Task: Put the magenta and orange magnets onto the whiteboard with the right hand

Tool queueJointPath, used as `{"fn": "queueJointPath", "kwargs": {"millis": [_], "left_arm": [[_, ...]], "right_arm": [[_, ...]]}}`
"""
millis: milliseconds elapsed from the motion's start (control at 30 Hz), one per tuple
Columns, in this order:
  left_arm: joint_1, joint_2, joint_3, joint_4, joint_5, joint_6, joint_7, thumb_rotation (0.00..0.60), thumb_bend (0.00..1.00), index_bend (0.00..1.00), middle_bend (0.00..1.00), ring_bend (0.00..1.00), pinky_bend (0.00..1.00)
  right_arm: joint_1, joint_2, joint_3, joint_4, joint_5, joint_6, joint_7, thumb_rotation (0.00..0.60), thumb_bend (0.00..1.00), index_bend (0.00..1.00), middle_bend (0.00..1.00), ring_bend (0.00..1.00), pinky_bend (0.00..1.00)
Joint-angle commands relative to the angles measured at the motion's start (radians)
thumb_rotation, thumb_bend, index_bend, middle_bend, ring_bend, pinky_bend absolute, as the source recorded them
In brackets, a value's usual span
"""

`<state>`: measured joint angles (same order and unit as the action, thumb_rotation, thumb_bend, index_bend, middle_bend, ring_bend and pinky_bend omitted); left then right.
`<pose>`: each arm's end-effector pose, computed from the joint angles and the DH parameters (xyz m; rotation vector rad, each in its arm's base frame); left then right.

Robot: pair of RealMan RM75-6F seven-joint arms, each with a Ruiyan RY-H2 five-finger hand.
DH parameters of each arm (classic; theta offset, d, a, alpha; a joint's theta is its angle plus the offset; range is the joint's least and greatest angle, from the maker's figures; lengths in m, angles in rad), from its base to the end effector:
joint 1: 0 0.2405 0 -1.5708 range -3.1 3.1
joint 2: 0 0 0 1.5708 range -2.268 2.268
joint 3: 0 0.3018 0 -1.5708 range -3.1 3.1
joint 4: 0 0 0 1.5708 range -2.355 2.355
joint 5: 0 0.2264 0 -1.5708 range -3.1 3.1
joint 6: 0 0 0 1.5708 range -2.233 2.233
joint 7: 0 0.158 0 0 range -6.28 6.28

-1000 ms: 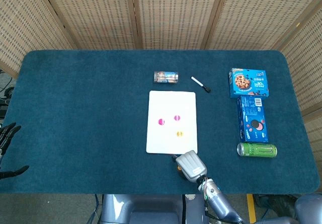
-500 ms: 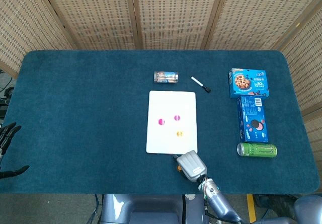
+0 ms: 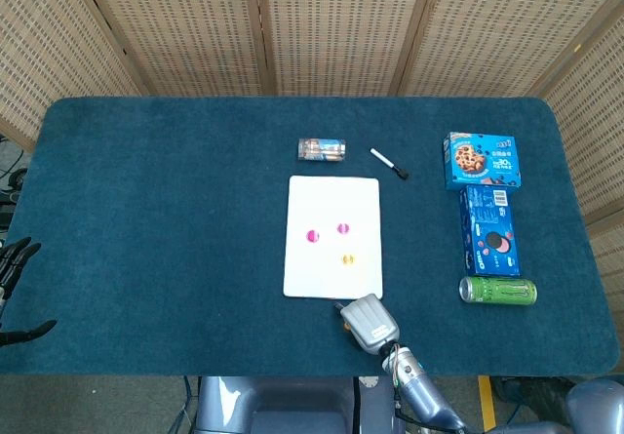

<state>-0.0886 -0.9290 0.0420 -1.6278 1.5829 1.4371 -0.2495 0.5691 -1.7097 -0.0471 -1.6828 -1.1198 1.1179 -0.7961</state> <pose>-0.3662 0.1792 0.2087 -1.4779 -1.0432 -0.8947 -0.1786 -0.2491 -0.1086 2.0862 -0.8563 0.7096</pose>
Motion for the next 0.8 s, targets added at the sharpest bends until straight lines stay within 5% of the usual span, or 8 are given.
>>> {"fn": "queueJointPath", "kwargs": {"millis": [33, 300, 800], "left_arm": [[0.000, 0.000, 0.000, 0.001, 0.001, 0.001, -0.002, 0.600, 0.00, 0.00, 0.00, 0.00, 0.00], [0.000, -0.001, 0.001, -0.001, 0.002, 0.000, 0.002, 0.600, 0.00, 0.00, 0.00, 0.00, 0.00], [-0.001, -0.001, 0.001, 0.000, 0.000, -0.003, 0.001, 0.600, 0.00, 0.00, 0.00, 0.00, 0.00]], "right_arm": [[-0.002, 0.001, 0.001, 0.000, 0.000, -0.001, 0.001, 0.600, 0.32, 0.40, 1.00, 1.00, 1.00], [-0.006, 0.001, 0.005, 0.005, -0.006, -0.006, 0.014, 0.600, 0.33, 0.51, 1.00, 1.00, 1.00], [-0.003, 0.011, 0.043, -0.011, 0.002, -0.011, 0.042, 0.600, 0.35, 0.53, 1.00, 1.00, 1.00]]}}
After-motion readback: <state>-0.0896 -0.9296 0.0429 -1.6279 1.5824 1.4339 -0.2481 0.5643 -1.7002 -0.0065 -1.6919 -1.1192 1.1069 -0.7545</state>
